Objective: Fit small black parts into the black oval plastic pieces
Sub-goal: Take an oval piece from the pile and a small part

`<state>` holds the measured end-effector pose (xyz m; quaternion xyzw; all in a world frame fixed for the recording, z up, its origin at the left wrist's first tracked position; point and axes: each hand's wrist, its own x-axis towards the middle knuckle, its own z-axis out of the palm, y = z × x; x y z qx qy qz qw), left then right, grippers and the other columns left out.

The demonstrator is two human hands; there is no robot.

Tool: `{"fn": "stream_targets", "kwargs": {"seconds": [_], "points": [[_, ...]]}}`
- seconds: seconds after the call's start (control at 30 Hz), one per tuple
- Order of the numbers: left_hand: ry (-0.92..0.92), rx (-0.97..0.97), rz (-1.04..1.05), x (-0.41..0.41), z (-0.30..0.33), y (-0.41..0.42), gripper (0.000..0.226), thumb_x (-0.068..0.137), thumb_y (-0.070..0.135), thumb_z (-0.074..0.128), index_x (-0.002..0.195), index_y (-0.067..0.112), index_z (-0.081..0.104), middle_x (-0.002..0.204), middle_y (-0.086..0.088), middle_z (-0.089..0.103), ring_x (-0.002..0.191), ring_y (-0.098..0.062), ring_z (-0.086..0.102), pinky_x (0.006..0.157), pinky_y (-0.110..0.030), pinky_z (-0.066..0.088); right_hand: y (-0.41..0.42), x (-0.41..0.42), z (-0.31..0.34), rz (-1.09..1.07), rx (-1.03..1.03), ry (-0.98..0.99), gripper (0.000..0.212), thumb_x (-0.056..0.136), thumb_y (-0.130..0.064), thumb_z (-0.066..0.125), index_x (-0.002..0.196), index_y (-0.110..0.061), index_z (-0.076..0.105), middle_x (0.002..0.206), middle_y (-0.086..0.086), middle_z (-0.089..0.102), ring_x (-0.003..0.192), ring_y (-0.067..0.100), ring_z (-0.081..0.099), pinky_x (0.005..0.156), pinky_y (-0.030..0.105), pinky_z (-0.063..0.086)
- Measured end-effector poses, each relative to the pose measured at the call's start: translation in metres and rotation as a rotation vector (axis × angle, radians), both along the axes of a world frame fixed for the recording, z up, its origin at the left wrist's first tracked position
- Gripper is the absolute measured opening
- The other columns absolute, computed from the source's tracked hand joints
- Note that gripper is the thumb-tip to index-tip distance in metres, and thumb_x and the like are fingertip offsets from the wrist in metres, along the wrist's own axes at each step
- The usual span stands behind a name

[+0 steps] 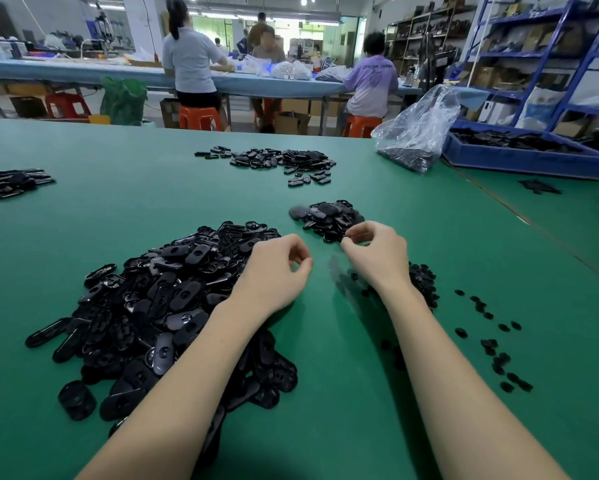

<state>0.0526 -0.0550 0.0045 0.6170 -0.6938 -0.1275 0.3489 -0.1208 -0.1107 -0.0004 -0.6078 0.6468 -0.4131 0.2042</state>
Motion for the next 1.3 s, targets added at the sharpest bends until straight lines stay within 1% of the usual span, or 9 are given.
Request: {"fn": "stream_targets", "kwargs": {"seconds": [0.1, 0.17, 0.23, 0.33, 0.5, 0.63, 0.77, 0.97, 1.3], "points": [[-0.344, -0.004, 0.094, 0.010, -0.003, 0.000, 0.032, 0.095, 0.038, 0.060, 0.121, 0.019, 0.060, 0.123, -0.001, 0.061, 0.126, -0.022, 0.043, 0.104, -0.036, 0.040, 0.012, 0.002, -0.007, 0.009, 0.000, -0.006, 0.009, 0.087, -0.027, 0.067, 0.094, -0.028, 0.073, 0.092, -0.014, 0.072, 0.091, 0.014, 0.068, 0.086, 0.034, 0.055], [-0.505, 0.070, 0.174, 0.015, -0.006, 0.000, 0.048, 0.096, 0.049, 0.055, 0.134, 0.020, 0.054, 0.143, -0.005, 0.049, 0.142, -0.026, 0.028, 0.112, -0.041, 0.031, 0.016, 0.004, -0.007, 0.024, -0.011, 0.015, 0.009, 0.088, -0.027, 0.066, 0.093, -0.028, 0.073, 0.093, -0.013, 0.073, 0.088, 0.015, 0.066, 0.083, 0.035, 0.056], [-0.575, 0.129, 0.228, 0.017, -0.008, 0.000, 0.055, 0.097, 0.055, 0.049, 0.138, 0.019, 0.051, 0.152, -0.010, 0.041, 0.149, -0.029, 0.019, 0.117, -0.044, 0.022, 0.018, 0.006, -0.005, 0.030, -0.052, 0.032, 0.007, 0.089, -0.027, 0.066, 0.091, -0.029, 0.073, 0.094, -0.013, 0.073, 0.082, 0.015, 0.062, 0.079, 0.035, 0.055], [-0.621, 0.162, 0.264, 0.015, -0.010, 0.000, 0.057, 0.098, 0.058, 0.042, 0.135, 0.017, 0.054, 0.149, -0.014, 0.044, 0.144, -0.032, 0.029, 0.118, -0.046, 0.023, 0.021, 0.011, -0.004, 0.066, -0.063, 0.056, 0.007, 0.089, -0.028, 0.065, 0.091, -0.029, 0.072, 0.095, -0.015, 0.072, 0.080, 0.012, 0.059, 0.078, 0.033, 0.053], [-0.604, 0.109, 0.258, 0.017, -0.006, 0.001, 0.054, 0.099, 0.055, 0.044, 0.131, 0.014, 0.060, 0.143, -0.006, 0.053, 0.132, -0.029, 0.045, 0.111, -0.043, 0.031, 0.024, 0.019, -0.005, 0.113, -0.045, 0.091, 0.007, 0.089, -0.029, 0.065, 0.091, -0.028, 0.072, 0.092, -0.017, 0.071, 0.084, 0.010, 0.059, 0.077, 0.030, 0.050], [-0.586, 0.096, 0.246, 0.018, 0.000, 0.003, 0.049, 0.099, 0.050, 0.047, 0.121, 0.010, 0.065, 0.134, -0.006, 0.058, 0.121, -0.030, 0.053, 0.099, -0.040, 0.041, 0.025, 0.020, -0.006, 0.124, -0.026, 0.074, 0.006, 0.087, -0.029, 0.065, 0.087, -0.029, 0.071, 0.088, -0.017, 0.071, 0.079, 0.008, 0.062, 0.077, 0.031, 0.053], [-0.458, 0.094, 0.242, 0.022, 0.002, 0.001, 0.041, 0.100, 0.041, 0.051, 0.116, 0.008, 0.068, 0.133, -0.007, 0.056, 0.124, -0.027, 0.050, 0.097, -0.040, 0.045, 0.025, 0.021, -0.006, 0.135, -0.023, 0.067, 0.006, 0.087, -0.029, 0.065, 0.085, -0.030, 0.071, 0.085, -0.018, 0.071, 0.078, 0.006, 0.064, 0.078, 0.032, 0.056], [-0.556, 0.089, 0.266, 0.022, 0.002, 0.002, 0.039, 0.100, 0.045, 0.046, 0.115, 0.019, 0.072, 0.128, -0.003, 0.061, 0.121, -0.028, 0.046, 0.098, -0.039, 0.042, 0.026, 0.023, -0.007, 0.163, -0.014, 0.076, 0.006, 0.087, -0.030, 0.065, 0.085, -0.031, 0.071, 0.084, -0.019, 0.071, 0.078, 0.005, 0.065, 0.082, 0.033, 0.057], [-0.365, 0.169, 0.180, 0.021, 0.002, -0.001, 0.043, 0.104, 0.035, 0.044, 0.109, 0.002, 0.070, 0.134, -0.008, 0.047, 0.128, -0.025, 0.040, 0.094, -0.040, 0.046, 0.026, 0.020, -0.002, 0.171, -0.005, 0.041, 0.008, 0.089, -0.029, 0.066, 0.084, -0.030, 0.072, 0.083, -0.018, 0.071, 0.080, 0.005, 0.067, 0.082, 0.033, 0.057]]}}
